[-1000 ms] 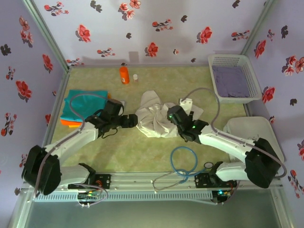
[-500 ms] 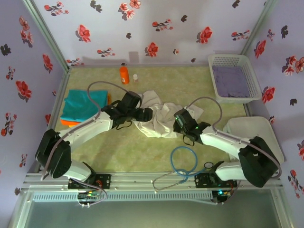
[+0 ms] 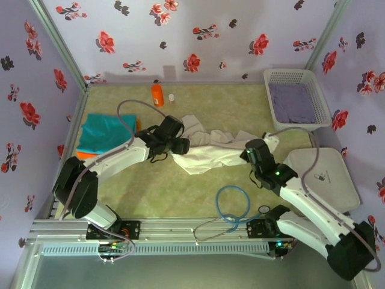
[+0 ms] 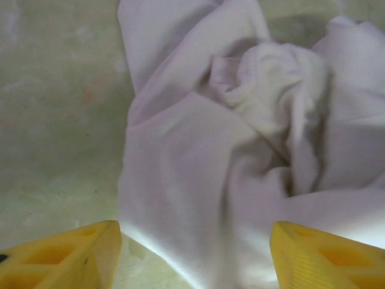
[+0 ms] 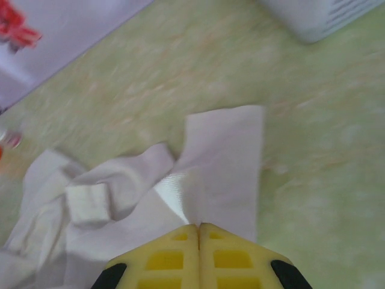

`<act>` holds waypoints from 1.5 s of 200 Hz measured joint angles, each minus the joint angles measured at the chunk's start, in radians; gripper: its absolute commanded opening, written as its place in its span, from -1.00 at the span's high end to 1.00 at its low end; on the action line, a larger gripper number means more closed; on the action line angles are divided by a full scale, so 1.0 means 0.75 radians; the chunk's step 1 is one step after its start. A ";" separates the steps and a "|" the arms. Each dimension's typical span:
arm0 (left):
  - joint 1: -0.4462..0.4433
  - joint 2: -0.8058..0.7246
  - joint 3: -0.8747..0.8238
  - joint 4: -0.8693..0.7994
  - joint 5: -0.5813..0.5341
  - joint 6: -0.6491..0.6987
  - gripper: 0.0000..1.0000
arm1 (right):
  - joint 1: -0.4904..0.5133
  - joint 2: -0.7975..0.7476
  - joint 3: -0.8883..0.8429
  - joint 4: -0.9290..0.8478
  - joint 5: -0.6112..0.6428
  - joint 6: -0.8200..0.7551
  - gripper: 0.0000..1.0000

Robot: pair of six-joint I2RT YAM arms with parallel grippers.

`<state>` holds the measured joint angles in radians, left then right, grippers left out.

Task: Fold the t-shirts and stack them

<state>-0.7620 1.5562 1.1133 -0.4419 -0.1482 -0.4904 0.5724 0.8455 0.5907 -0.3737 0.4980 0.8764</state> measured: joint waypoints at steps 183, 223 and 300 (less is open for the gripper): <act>0.000 0.440 0.199 0.171 0.049 -0.037 0.96 | -0.016 0.006 -0.181 -0.268 -0.081 0.105 1.00; 0.005 0.238 0.023 0.215 0.049 -0.053 1.00 | -0.022 0.115 -0.186 -0.266 -0.080 0.129 1.00; -0.008 -0.322 -0.569 0.542 0.074 -0.147 1.00 | -0.022 0.300 -0.171 -0.086 -0.181 0.088 1.00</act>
<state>-0.7677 1.3144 0.6865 -0.0353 -0.0925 -0.6006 0.5560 1.0706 0.4622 -0.4385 0.3626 0.9424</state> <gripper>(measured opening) 0.051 0.042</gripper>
